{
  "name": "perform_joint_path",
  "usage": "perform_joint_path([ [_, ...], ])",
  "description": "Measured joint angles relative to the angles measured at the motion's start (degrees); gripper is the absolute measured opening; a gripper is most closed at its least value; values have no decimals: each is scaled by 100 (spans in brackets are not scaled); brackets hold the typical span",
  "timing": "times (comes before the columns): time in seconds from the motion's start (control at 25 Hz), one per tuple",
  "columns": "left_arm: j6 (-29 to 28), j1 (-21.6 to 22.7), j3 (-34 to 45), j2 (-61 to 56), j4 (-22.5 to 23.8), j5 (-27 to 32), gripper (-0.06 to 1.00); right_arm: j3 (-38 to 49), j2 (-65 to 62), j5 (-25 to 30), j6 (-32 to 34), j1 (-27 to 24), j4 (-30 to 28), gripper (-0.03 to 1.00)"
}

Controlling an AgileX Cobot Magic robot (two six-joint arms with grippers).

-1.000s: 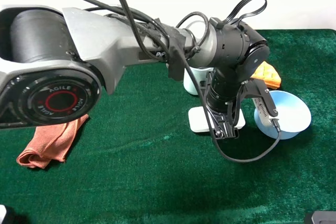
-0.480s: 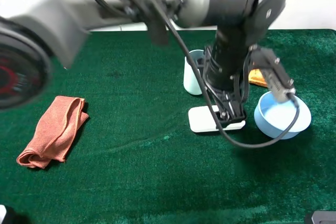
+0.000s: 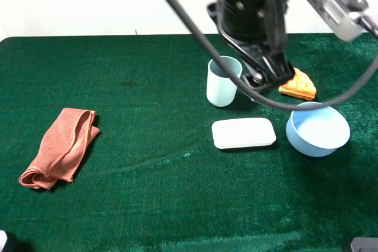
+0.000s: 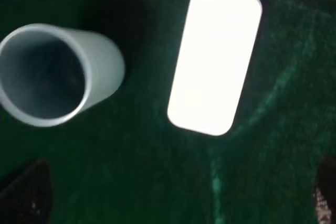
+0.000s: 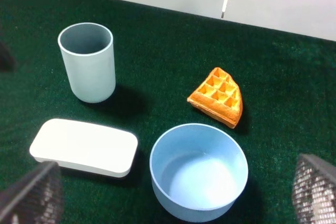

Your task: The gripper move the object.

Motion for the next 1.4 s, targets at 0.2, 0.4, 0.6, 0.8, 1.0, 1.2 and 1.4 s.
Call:
perform_joint_path([
  [0.2, -397, 0, 983, -859, 81, 0, 99, 0, 0, 0, 0, 0, 0, 66],
  [0.4, -874, 65, 2038, -1780, 289, 0, 99, 0, 0, 0, 0, 0, 0, 66],
  [0.6, -1299, 154, 3131, -2623, 397, 0, 99, 0, 0, 0, 0, 0, 0, 66],
  [0.8, -1745, 154, 4343, -3681, 580, -5, 99, 0, 0, 0, 0, 0, 0, 66],
  [1.0, -2370, 154, 5609, -4900, 742, -11, 99, 0, 0, 0, 0, 0, 0, 66],
  [1.2, -3010, 154, 6707, -5994, 805, -15, 99, 0, 0, 0, 0, 0, 0, 66],
  [1.4, -3172, 154, 7451, -6935, 805, -24, 99, 0, 0, 0, 0, 0, 0, 66],
])
